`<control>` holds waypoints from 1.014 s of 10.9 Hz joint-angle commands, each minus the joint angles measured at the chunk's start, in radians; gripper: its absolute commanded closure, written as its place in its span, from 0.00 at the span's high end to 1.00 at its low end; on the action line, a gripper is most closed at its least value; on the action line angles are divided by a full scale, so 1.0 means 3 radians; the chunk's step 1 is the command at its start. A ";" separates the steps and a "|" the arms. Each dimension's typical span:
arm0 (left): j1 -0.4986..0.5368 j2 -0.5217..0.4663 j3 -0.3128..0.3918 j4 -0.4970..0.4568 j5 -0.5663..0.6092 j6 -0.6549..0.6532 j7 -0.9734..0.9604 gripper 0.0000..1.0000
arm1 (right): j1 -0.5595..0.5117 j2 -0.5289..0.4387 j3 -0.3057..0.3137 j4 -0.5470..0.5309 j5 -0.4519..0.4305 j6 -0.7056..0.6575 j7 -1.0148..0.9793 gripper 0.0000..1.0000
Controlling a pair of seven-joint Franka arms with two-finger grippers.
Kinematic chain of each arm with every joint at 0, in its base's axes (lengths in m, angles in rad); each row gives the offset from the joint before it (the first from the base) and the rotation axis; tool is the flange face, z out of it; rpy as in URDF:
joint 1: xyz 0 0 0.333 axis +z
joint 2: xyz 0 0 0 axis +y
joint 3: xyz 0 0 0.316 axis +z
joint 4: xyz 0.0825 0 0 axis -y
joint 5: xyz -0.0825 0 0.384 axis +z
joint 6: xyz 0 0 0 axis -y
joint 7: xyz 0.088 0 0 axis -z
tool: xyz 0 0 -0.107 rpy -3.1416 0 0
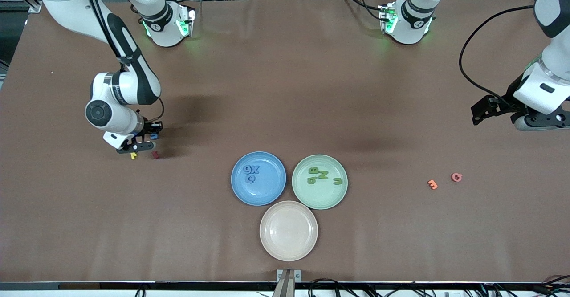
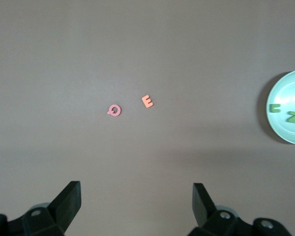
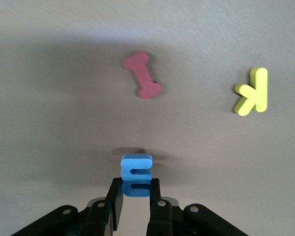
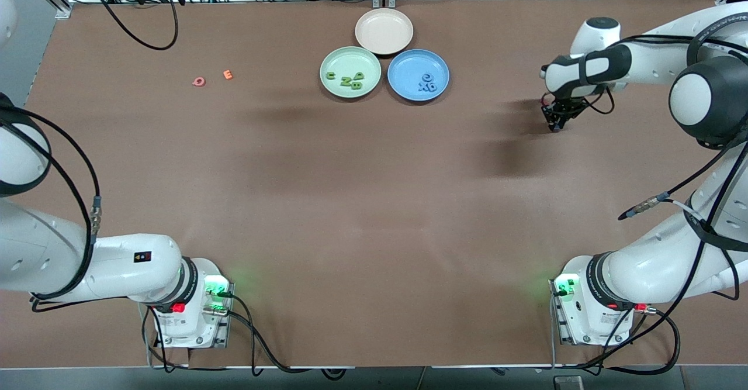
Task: Sort letters by color into matching plates
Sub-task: 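Carry the blue E to the blue plate with the right gripper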
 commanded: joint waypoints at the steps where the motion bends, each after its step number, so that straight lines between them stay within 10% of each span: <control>1: -0.0148 -0.0017 0.0007 0.0207 -0.0199 -0.0169 -0.0034 1.00 | 0.0126 -0.0092 0.0097 0.0395 0.0305 -0.0590 0.0177 0.00; 11: -0.0132 0.0090 -0.0034 0.0428 -0.0394 -0.0282 -0.0075 1.00 | 0.0628 0.0648 0.0654 0.1816 0.0905 -0.0679 0.2200 0.00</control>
